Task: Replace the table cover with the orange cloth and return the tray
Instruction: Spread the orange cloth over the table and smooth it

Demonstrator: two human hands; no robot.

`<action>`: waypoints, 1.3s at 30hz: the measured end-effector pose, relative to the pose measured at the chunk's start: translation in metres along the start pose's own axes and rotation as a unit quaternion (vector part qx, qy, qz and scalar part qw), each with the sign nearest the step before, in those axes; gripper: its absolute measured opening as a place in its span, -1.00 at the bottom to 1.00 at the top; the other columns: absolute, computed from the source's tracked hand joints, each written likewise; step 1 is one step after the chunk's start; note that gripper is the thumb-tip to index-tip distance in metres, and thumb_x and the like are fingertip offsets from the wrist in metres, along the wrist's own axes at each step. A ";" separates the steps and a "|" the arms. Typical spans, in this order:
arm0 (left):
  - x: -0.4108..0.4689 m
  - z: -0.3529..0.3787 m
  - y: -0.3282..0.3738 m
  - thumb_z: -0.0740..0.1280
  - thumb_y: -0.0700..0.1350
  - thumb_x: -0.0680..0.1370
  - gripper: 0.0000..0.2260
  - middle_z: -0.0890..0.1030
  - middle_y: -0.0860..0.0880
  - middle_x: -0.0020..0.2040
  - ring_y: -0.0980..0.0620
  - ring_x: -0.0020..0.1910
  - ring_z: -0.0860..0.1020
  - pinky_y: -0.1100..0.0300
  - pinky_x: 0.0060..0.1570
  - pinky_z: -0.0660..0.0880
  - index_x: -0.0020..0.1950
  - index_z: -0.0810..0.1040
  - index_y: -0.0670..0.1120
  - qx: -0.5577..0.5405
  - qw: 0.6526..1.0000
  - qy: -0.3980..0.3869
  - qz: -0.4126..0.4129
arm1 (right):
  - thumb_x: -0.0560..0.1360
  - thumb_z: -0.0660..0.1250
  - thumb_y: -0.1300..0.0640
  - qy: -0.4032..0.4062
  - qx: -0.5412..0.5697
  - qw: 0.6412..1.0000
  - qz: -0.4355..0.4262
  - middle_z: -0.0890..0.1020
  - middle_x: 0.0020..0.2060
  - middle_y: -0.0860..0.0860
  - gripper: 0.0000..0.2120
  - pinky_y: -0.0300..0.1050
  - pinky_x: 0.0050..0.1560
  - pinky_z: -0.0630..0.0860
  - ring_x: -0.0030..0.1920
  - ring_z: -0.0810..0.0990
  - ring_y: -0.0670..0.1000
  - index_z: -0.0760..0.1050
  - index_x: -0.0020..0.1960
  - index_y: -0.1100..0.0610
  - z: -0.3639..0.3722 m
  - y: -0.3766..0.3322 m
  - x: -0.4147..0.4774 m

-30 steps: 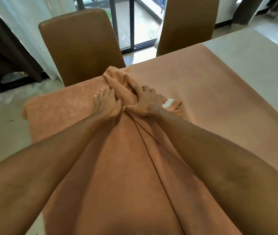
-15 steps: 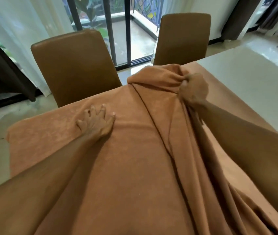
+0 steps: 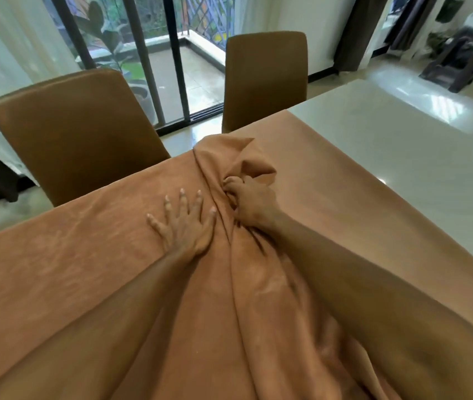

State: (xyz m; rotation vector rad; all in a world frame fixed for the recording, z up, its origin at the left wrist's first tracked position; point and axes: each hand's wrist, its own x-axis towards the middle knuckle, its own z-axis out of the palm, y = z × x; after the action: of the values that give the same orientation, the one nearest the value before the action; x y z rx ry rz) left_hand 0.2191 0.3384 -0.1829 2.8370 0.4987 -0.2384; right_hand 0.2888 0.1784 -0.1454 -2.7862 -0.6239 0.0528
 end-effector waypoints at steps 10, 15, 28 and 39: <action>0.004 -0.006 -0.002 -0.12 0.48 0.51 -0.31 -0.28 0.07 0.62 -0.12 0.58 -0.32 -0.45 0.36 -0.31 0.59 -0.19 0.29 -0.007 0.998 -0.063 -0.004 | 0.56 0.32 -0.02 0.150 0.003 0.962 0.230 0.36 0.38 0.17 -0.43 0.18 0.25 0.48 0.28 0.48 0.23 0.24 0.51 0.06 -0.163 0.161 -0.031; 0.007 -0.011 -0.003 -0.04 0.46 0.53 -0.29 -0.28 0.06 0.62 -0.11 0.58 -0.32 -0.45 0.37 -0.30 0.61 -0.17 0.24 -0.021 0.996 -0.089 -0.007 | 0.39 0.31 -0.44 0.078 0.119 0.946 0.293 0.25 0.54 0.13 -0.05 0.29 0.48 0.24 0.48 0.31 0.27 0.09 0.61 -0.03 -0.131 0.167 -0.090; -0.199 0.045 0.104 0.01 0.38 0.57 -0.40 0.01 0.08 0.64 -0.12 0.61 -0.11 -0.42 0.43 -0.19 0.59 0.06 0.25 -0.022 0.983 -0.009 0.183 | 0.43 0.31 0.00 -0.003 -0.103 0.986 0.129 0.30 0.46 0.08 -0.43 0.30 0.28 0.36 0.35 0.36 0.18 0.33 0.43 -0.14 -0.043 0.081 -0.246; -0.215 0.065 0.102 -0.11 0.43 0.56 -0.38 -0.07 0.07 0.65 -0.17 0.61 -0.15 -0.44 0.40 -0.19 0.59 -0.06 0.28 0.054 0.985 -0.014 0.162 | 0.50 0.28 0.09 0.010 -0.111 0.943 0.314 0.34 0.35 0.14 -0.42 0.27 0.23 0.38 0.31 0.34 0.26 0.27 0.50 -0.05 -0.159 0.235 -0.277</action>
State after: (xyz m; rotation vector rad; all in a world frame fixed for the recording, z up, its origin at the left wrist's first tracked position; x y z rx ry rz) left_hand 0.0479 0.1606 -0.1791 2.9584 0.0127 -0.2471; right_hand 0.1501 -0.1847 -0.0667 -3.0773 0.3066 0.0887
